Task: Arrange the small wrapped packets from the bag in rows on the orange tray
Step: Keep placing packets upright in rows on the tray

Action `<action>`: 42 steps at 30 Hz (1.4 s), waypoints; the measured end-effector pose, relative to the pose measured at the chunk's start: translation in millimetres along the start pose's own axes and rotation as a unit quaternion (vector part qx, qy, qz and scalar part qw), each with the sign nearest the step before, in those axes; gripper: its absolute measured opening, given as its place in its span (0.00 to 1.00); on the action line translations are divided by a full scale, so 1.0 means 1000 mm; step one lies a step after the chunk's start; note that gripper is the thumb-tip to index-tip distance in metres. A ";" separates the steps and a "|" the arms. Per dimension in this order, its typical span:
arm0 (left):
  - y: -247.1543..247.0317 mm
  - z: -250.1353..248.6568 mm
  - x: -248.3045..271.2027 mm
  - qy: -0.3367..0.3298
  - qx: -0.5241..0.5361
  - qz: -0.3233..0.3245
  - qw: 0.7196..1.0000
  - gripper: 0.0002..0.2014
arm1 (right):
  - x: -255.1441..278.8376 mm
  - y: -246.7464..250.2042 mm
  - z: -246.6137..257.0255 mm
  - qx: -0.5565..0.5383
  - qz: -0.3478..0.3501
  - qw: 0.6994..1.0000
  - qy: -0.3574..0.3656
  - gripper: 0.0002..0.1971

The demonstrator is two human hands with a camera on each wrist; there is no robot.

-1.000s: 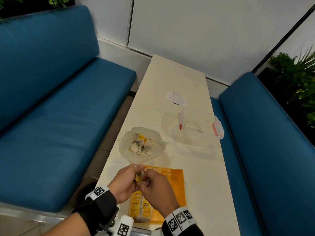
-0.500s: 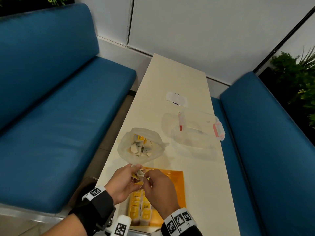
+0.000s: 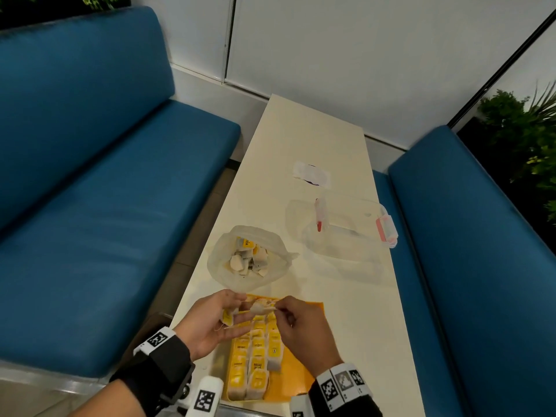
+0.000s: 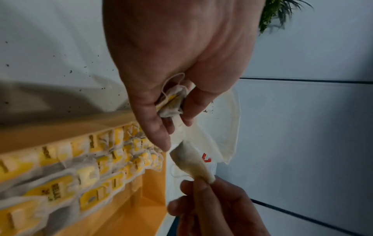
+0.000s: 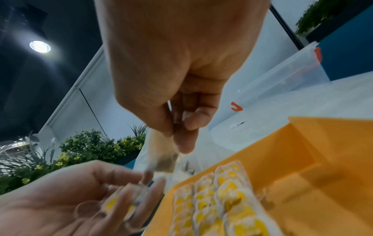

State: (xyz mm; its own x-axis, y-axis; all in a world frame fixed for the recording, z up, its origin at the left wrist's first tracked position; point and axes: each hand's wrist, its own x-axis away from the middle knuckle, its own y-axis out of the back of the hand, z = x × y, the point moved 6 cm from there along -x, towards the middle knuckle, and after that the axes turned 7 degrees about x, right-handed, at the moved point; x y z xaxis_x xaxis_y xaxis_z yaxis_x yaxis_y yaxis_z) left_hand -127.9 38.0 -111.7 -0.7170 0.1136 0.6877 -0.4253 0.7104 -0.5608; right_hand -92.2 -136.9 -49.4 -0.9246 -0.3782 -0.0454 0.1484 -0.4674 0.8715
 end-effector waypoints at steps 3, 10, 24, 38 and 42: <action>0.000 -0.002 0.002 -0.026 -0.109 -0.014 0.994 0.11 | -0.004 0.013 -0.004 0.008 0.022 0.999 0.044 0.07; -0.025 -0.001 0.008 -0.066 -0.314 0.126 0.939 0.12 | -0.004 0.018 0.011 0.026 0.075 0.982 0.169 0.09; -0.026 -0.003 0.005 -0.169 -0.315 0.123 0.926 0.10 | 0.002 0.006 -0.005 -0.288 0.085 0.949 -0.098 0.09; -0.023 0.001 0.003 -0.229 -0.400 0.080 0.884 0.06 | 0.011 -0.007 -0.009 -0.363 0.055 0.915 -0.167 0.03; -0.007 -0.001 0.003 -0.234 -0.415 0.027 0.879 0.06 | 0.016 -0.009 -0.030 -0.314 0.078 0.927 -0.191 0.02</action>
State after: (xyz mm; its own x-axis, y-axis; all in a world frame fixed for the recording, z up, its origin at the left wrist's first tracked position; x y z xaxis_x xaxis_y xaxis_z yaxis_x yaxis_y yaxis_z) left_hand -126.0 34.0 -105.4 -0.9550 0.0028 0.2966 0.0263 0.9968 0.0753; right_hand -98.0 -162.7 -73.1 -0.9138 -0.2256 0.3377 0.3544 -0.8490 0.3919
